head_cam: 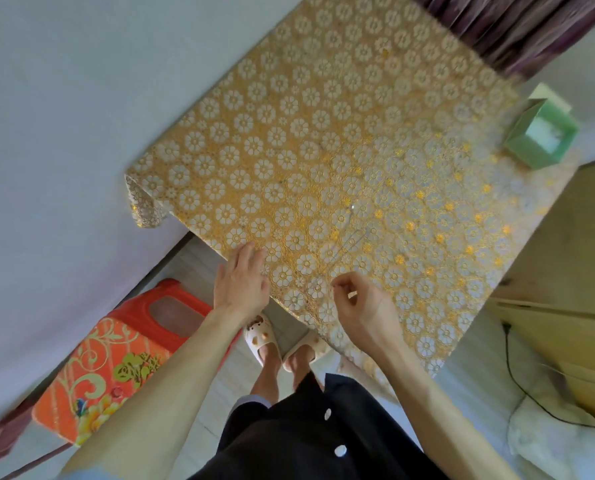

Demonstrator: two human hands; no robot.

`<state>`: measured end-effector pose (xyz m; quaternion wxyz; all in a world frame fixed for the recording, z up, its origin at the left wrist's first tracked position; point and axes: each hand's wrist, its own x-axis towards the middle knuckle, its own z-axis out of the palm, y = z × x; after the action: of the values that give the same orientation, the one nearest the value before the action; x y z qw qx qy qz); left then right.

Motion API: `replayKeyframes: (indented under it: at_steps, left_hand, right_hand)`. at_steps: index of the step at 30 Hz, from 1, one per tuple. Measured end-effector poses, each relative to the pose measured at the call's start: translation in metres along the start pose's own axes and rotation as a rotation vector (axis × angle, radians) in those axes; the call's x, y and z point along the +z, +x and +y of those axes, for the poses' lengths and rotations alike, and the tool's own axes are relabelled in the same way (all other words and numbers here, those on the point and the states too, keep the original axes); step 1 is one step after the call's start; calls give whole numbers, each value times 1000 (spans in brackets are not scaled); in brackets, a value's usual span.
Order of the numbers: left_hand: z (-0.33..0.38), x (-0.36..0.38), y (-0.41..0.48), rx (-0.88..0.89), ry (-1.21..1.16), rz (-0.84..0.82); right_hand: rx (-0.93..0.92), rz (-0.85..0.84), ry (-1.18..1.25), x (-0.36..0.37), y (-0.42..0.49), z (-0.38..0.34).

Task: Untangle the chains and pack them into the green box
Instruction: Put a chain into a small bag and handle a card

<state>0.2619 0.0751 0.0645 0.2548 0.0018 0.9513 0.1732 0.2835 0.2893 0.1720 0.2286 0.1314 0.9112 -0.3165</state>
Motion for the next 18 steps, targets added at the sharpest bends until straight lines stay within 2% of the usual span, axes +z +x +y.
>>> replayKeyframes:
  at_steps: [2, 5, 10, 12, 16, 18]
  left_hand:
    - [10, -18, -1, -16, -46, -105]
    - [31, -51, -11, 54, -172, -168]
    - [89, -109, -48, 252, -341, -207]
    - [107, -124, -61, 333, -417, -283]
    - [127, -138, -86, 416, -792, -545]
    - [132, -142, -96, 439, -902, -581]
  right_hand:
    - [-14, 7, 7, -20, -11, -8]
    - [-42, 27, 40, -50, -30, -21]
    - [-72, 29, 158, -95, -68, -39]
    - [-89, 14, 184, -114, -82, -46]
    - [-115, 9, 212, -145, -101, -53]
    - [-113, 19, 239, -155, -106, -53]
